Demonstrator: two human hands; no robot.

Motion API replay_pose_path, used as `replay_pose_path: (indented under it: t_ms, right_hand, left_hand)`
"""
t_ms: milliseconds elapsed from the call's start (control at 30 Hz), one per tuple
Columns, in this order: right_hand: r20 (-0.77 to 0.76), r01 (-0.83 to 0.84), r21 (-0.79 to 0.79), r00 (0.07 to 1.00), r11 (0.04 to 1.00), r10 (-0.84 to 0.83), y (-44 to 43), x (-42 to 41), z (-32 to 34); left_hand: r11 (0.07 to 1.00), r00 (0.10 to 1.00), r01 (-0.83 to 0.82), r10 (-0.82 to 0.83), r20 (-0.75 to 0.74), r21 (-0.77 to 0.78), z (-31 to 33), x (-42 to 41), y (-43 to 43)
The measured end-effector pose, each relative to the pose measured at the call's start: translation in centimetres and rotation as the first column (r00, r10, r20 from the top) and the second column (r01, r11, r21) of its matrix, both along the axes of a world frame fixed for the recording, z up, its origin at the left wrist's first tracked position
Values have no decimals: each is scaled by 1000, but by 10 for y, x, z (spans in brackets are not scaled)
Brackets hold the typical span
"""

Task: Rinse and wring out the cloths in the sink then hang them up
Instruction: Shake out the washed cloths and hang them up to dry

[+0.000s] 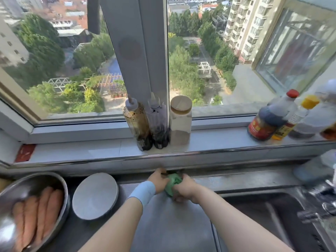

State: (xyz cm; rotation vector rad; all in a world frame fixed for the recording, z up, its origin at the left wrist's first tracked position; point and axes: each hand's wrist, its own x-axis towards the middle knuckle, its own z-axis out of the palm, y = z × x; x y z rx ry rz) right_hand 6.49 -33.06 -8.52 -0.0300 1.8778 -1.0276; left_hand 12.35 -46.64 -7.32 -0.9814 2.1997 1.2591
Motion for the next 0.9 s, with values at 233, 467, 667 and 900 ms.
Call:
replay_pose_path:
  t_ms: [233, 467, 667, 900]
  right_hand:
    - [-308, -76, 55, 947, 996, 89, 31, -18, 33]
    - [-632, -204, 110, 741, 973, 227, 91, -20, 133]
    - [-719, -246, 371, 535, 895, 445, 146, -13, 209]
    - [-847, -228, 94, 493, 969, 198, 201, -7, 271]
  left_hand:
    - [958, 957, 288, -288, -33, -1, 33, 5, 16]
    - [863, 861, 380, -461, -213, -334, 103, -2, 61]
    - [802, 813, 412, -538, -222, -432, 166, -6, 112]
    - [719, 722, 547, -665, -193, -430, 244, -9, 159]
